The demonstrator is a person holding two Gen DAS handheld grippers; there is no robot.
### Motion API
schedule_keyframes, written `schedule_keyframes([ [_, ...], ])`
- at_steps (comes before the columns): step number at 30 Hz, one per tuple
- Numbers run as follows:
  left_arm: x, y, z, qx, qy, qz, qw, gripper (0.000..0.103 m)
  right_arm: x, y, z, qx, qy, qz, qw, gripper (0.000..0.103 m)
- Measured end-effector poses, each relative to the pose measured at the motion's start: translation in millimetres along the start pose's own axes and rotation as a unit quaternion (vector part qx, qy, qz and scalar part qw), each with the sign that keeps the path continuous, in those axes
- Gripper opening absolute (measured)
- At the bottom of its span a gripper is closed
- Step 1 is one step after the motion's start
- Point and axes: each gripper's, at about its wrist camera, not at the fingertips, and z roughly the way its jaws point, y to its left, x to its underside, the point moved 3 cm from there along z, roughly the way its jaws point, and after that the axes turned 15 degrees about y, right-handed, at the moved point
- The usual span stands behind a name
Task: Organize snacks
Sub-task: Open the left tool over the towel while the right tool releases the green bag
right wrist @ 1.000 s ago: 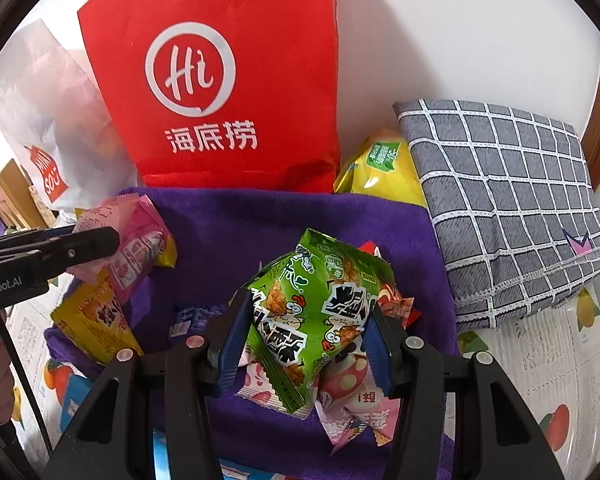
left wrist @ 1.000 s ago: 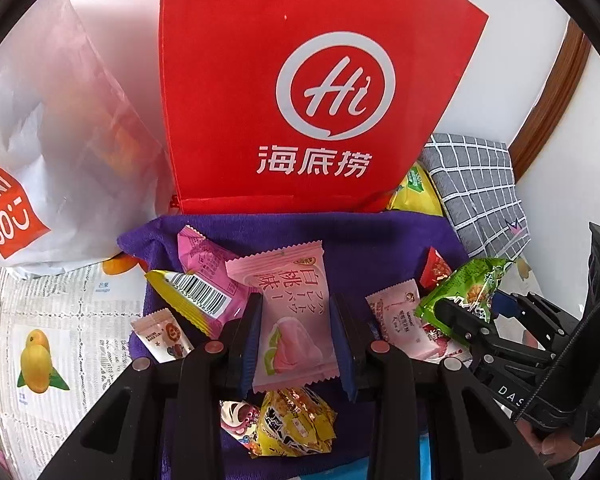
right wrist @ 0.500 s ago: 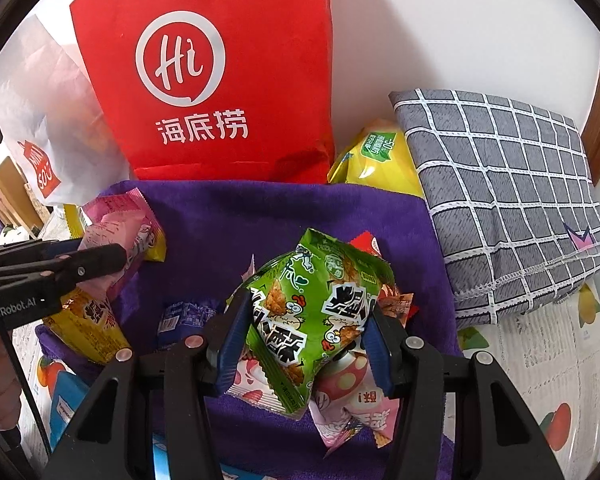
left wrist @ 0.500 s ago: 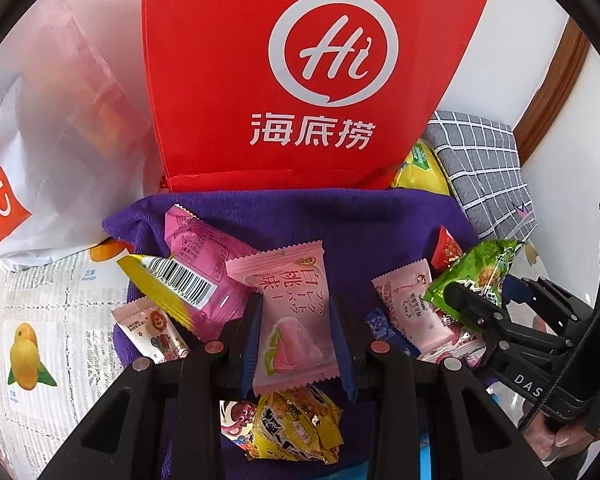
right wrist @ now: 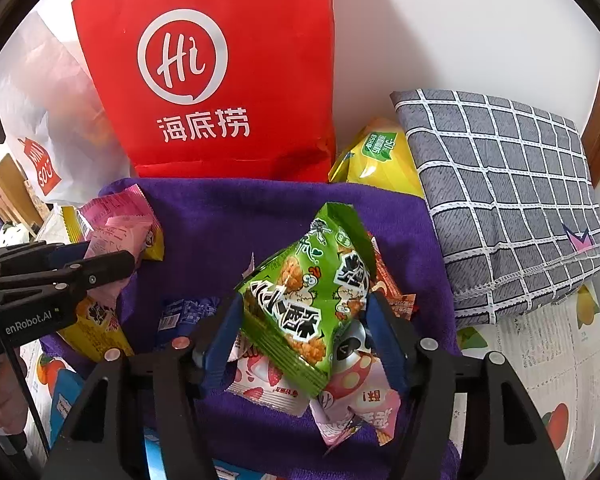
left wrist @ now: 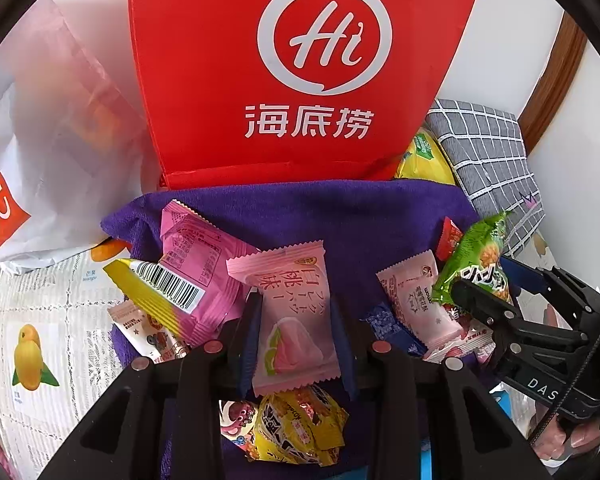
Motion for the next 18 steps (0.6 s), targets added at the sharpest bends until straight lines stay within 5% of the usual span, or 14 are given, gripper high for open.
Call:
schedule_keyframes([
  [18, 1.1, -1.3, 6.5, -0.019, 0.004, 0.003, 0.9998, 0.033, 2.7, 3.4, -2.8, 0.007, 0.002, -0.004, 1.0, 0.067],
])
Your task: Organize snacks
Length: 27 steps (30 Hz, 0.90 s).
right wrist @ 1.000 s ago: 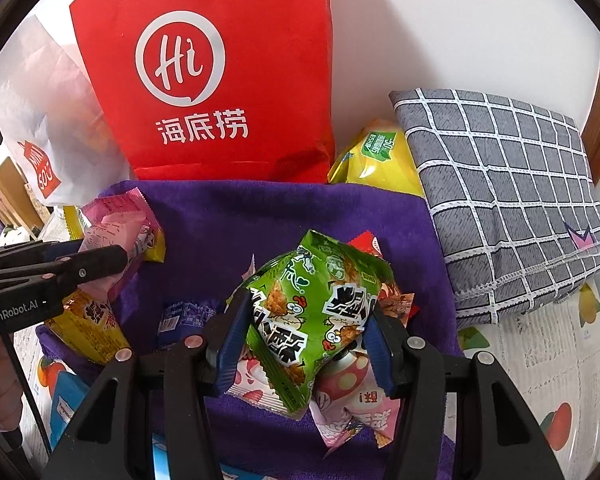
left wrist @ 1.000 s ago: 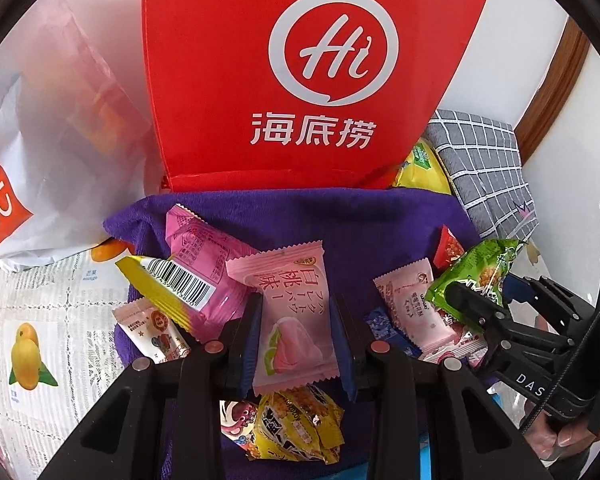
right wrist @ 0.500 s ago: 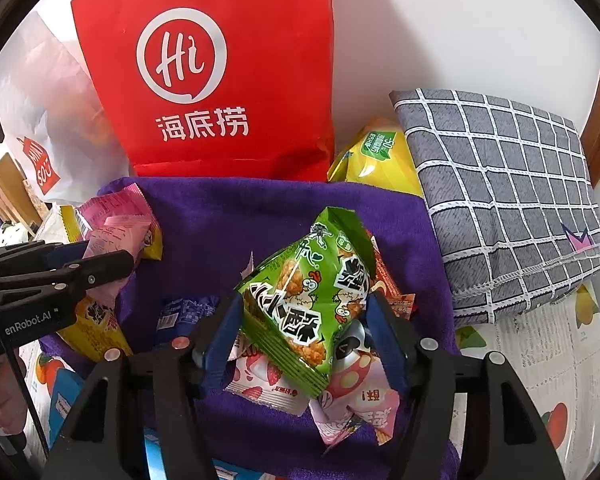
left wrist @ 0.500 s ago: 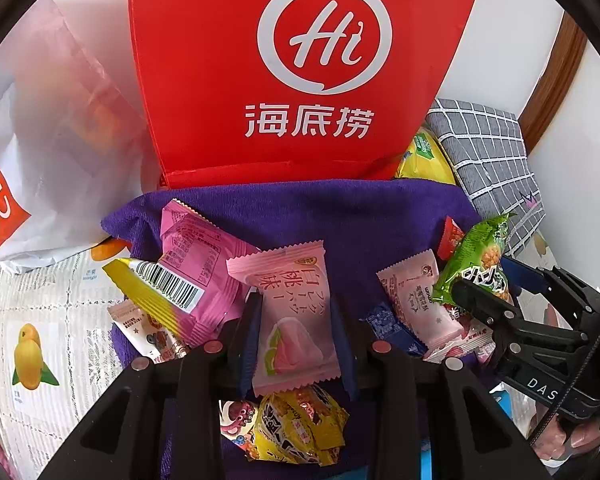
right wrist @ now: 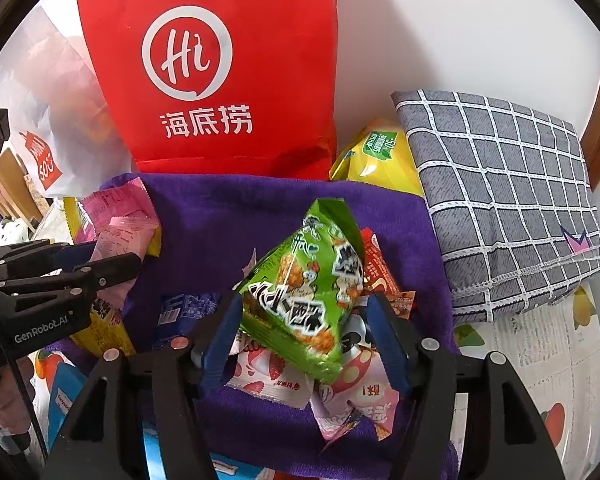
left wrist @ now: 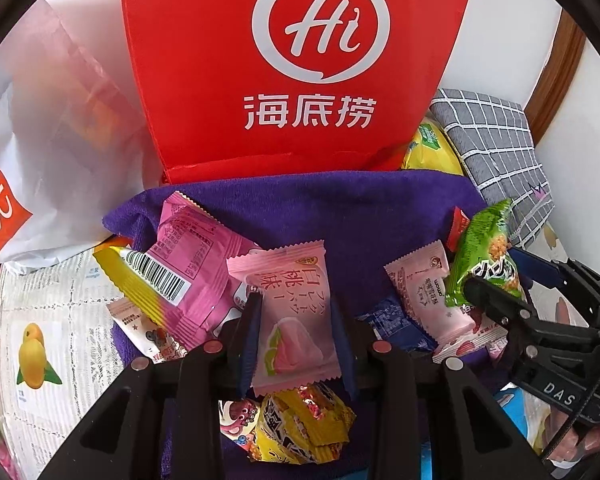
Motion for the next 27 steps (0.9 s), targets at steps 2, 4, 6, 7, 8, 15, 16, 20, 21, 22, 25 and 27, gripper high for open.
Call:
schedule_keyframes([
  [2, 0.0, 0.1, -2.0, 0.001, -0.003, -0.001, 1.0, 0.035, 0.9, 2.5, 0.0, 0.003, 0.003, -0.004, 1.0, 0.068],
  [4, 0.2, -0.2, -4.0, 0.01, -0.005, -0.002, 0.9999, 0.04, 2.0, 5.8, -0.7, 0.009, 0.003, -0.011, 1.0, 0.068],
  [6, 1.5, -1.2, -6.2, 0.015, -0.006, -0.004, 0.9999, 0.043, 2.7, 7.9, -1.2, 0.013, 0.004, -0.015, 1.0, 0.068],
  [7, 2.3, -2.1, -7.7, 0.014, -0.007, -0.004, 0.9999, 0.046, 3.5, 8.9, -2.4, 0.014, 0.003, -0.016, 1.0, 0.068],
  [8, 2.7, -2.5, -8.8, 0.012, -0.007, -0.005, 0.9999, 0.046, 4.1, 9.5, -3.5, 0.015, 0.002, -0.016, 1.0, 0.068],
  [15, 11.9, -8.7, -27.5, 0.022, -0.021, 0.001, 0.9995, 0.057, 8.6, 12.4, -14.7, 0.019, 0.001, -0.011, 1.0, 0.07],
  [16, 13.5, -9.3, -31.1, 0.019, -0.022, 0.001, 0.9996, 0.059, 9.6, 13.0, -16.9, 0.021, 0.002, -0.011, 1.0, 0.07],
  [20, 19.6, -7.0, -44.1, 0.016, -0.028, -0.004, 0.9995, 0.06, 14.5, 15.7, -28.1, 0.02, -0.002, -0.007, 1.0, 0.07],
  [21, 21.8, -5.5, -48.9, 0.017, -0.031, -0.006, 0.9994, 0.061, 15.4, 16.2, -30.6, 0.02, -0.003, -0.007, 1.0, 0.07],
  [22, 23.3, -4.6, -52.2, 0.018, -0.033, -0.008, 0.9993, 0.063, 17.5, 17.3, -35.0, 0.021, -0.004, -0.006, 1.0, 0.07],
  [25, 32.9, -1.7, -67.8, 0.024, -0.039, -0.012, 0.9989, 0.065, 25.2, 19.2, -48.5, 0.017, -0.003, 0.0, 1.0, 0.07],
  [27, 39.2, -2.1, -77.2, 0.022, -0.044, -0.014, 0.9987, 0.067, 30.0, 19.2, -56.9, 0.013, -0.004, 0.006, 1.0, 0.07],
])
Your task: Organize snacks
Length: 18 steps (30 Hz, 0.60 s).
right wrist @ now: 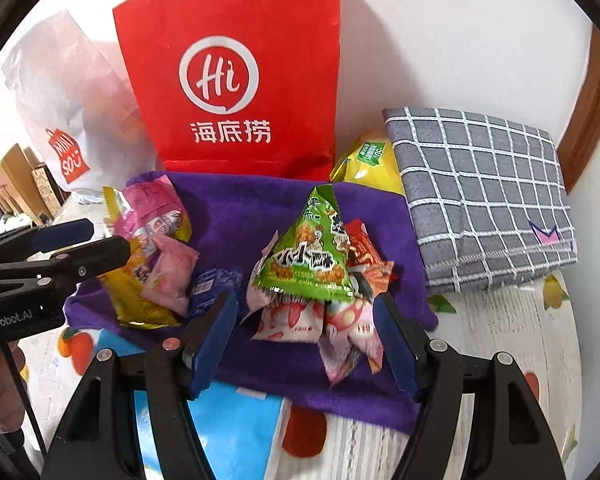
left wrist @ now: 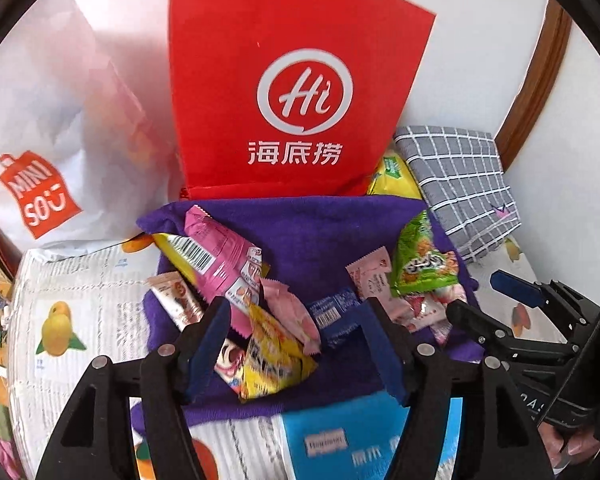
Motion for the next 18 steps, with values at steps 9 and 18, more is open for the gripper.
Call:
schedule_keyframes([
  [9, 36.6, -9.9, -50.5, -0.007, -0.026, -0.005, 0.9996, 0.073, 34.4, -4.2, -54.3, 0.003, -0.016, 0.033, 0.999, 0.07],
  [18, 78.4, -26.1, -100.2, -0.022, -0.057, -0.009, 0.9981, 0.088, 83.2, -5.1, -102.6, -0.002, -0.021, 0.057, 0.998, 0.079],
])
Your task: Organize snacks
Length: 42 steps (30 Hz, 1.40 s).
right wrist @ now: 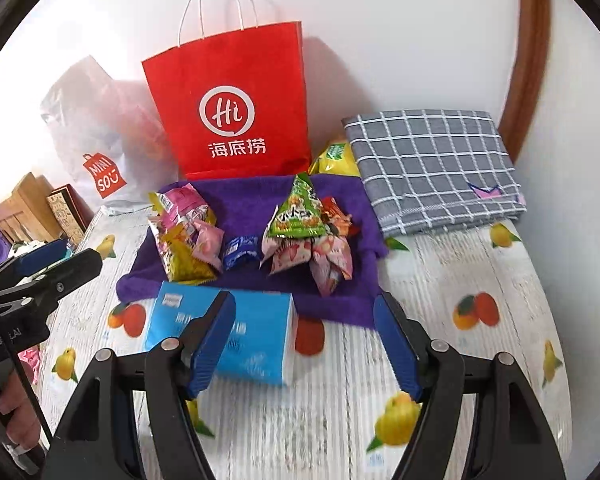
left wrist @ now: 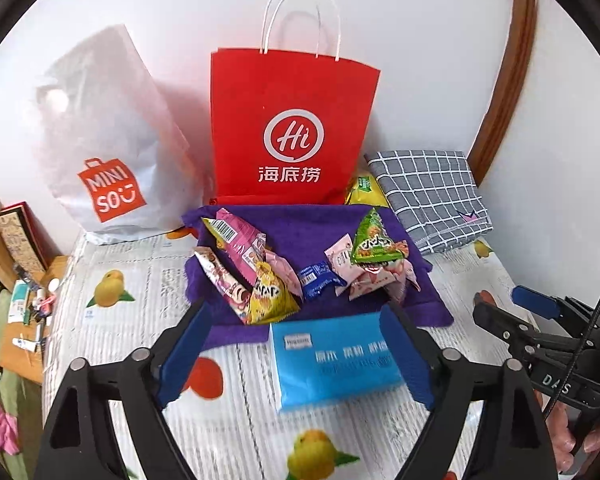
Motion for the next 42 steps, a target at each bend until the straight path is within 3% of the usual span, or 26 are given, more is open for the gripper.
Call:
schedule_keyframes([
  [2, 8.1, -3.9, -9.5, -0.003, -0.005, 0.002, 1.0, 0.091, 12.9, -1.5, -11.2, 0.01, -0.01, 0.002, 1.0, 0.086],
  [13, 43.3, -19.9, -39.2, -0.018, -0.022, 0.011, 0.9995, 0.096, 57.6, -18.6, -48.3, 0.048, -0.036, 0.031, 0.998, 0.096],
  [42, 66.3, -29.7, -70.0, -0.029, -0.05, 0.011, 0.9983, 0.096, 92.1, -22.8, -84.5, 0.06, -0.05, 0.046, 0.996, 0.097],
])
